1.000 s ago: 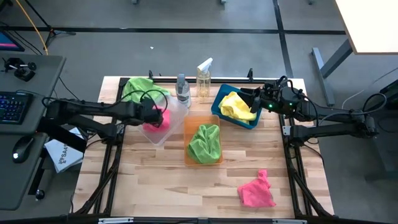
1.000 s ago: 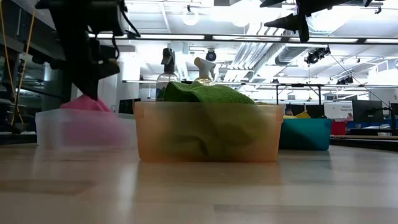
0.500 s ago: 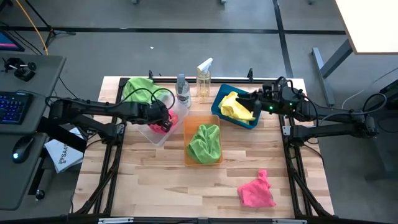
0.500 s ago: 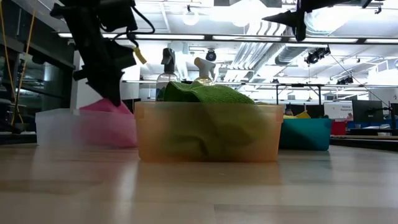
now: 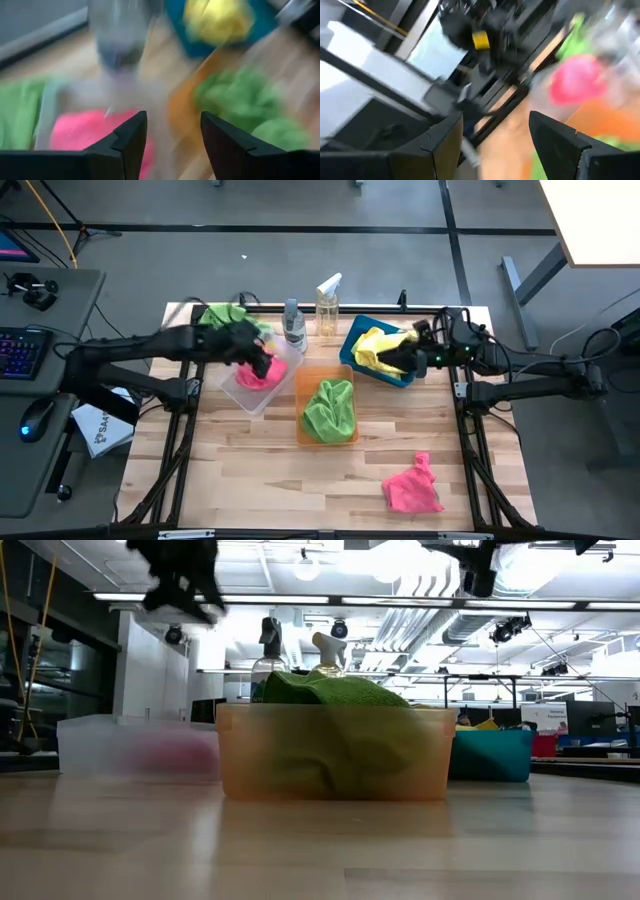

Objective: Sort microfiber towel by color & place in baskets
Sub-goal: Put the pink microfiber towel into the transparent bin

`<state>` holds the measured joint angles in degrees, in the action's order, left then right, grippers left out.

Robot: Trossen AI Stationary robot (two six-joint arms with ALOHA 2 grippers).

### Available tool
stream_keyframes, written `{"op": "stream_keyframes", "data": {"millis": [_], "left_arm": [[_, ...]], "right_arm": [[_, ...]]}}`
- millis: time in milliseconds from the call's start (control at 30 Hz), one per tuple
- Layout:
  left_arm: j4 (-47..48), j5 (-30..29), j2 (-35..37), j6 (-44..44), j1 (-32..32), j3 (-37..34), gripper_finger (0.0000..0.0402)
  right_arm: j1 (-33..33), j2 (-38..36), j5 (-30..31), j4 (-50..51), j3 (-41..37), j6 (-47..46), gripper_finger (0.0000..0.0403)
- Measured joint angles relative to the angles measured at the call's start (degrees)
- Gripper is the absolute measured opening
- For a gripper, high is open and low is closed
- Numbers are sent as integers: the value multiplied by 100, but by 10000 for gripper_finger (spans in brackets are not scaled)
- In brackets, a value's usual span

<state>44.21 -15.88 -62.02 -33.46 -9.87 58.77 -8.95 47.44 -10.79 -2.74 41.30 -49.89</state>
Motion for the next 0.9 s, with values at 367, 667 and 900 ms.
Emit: {"op": "stream_keyframes", "data": {"millis": [367, 667, 900], "left_arm": [[-1348, -866, 906, 224, -4, 266, 174], [-1358, -856, 671, 666, -52, 266, 174], [-1367, -826, 503, 670, -259, 264, 174]], "right_arm": [[3334, 1202, -268, 1200, 0, -2736, 225], [5496, 2589, -152, 2522, 1, -5933, 224], [5732, 3538, 0, 3711, 735, -6577, 224]]}}
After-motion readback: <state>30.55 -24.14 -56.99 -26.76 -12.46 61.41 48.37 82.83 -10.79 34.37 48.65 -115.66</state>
